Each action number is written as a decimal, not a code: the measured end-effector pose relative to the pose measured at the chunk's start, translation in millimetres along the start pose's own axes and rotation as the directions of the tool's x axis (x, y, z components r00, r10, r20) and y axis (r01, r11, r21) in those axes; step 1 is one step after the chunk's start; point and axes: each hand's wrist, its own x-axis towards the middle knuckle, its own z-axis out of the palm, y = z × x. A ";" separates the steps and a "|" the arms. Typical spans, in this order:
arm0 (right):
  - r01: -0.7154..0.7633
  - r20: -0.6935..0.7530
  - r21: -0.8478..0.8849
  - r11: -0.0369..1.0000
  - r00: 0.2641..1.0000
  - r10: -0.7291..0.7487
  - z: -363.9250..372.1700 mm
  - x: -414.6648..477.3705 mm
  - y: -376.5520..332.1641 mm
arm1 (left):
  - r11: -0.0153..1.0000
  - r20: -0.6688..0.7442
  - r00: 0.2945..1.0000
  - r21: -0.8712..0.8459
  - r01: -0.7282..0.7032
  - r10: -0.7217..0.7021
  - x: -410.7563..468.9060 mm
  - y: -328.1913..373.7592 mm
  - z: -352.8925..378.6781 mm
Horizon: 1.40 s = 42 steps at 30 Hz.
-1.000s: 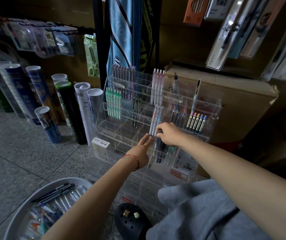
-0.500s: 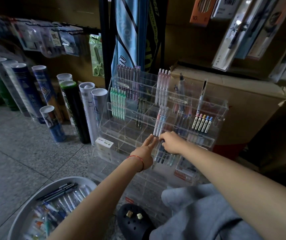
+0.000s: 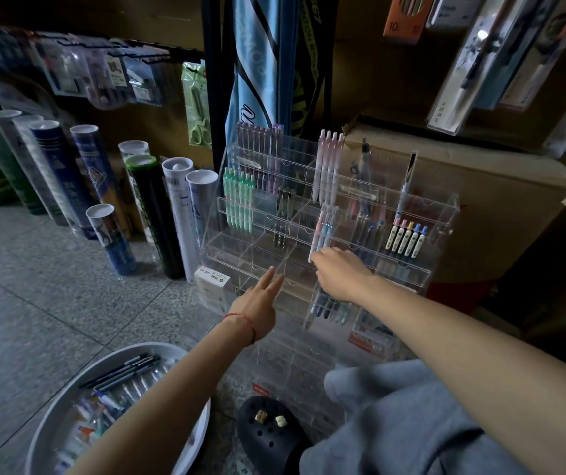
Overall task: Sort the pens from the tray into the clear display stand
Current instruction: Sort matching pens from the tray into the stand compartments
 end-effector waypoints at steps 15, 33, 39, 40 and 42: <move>0.162 -0.082 0.386 0.908 0.987 -0.142 30.9 20.9 -101.8 | 0.905 0.045 0.909 0.128 0.406 -0.414 -61.9 -121.9 -13.2; -0.035 0.527 0.484 0.874 0.809 -0.259 189.3 35.4 -221.8 | 0.650 0.280 0.622 0.008 0.760 -0.731 -164.6 -240.6 64.7; -0.171 0.560 0.526 0.833 0.807 -0.187 233.8 39.1 -244.2 | 0.525 0.342 0.537 -0.135 0.840 -0.771 -180.7 -250.9 98.4; -0.187 0.549 0.527 0.829 0.820 -0.165 239.2 41.1 -247.2 | 0.498 0.352 0.521 -0.160 0.852 -0.777 -182.0 -252.4 102.9; -0.217 0.525 0.527 0.822 0.843 -0.114 248.4 45.0 -252.5 | 0.486 0.308 0.519 -0.181 0.855 -0.797 -183.0 -252.4 108.5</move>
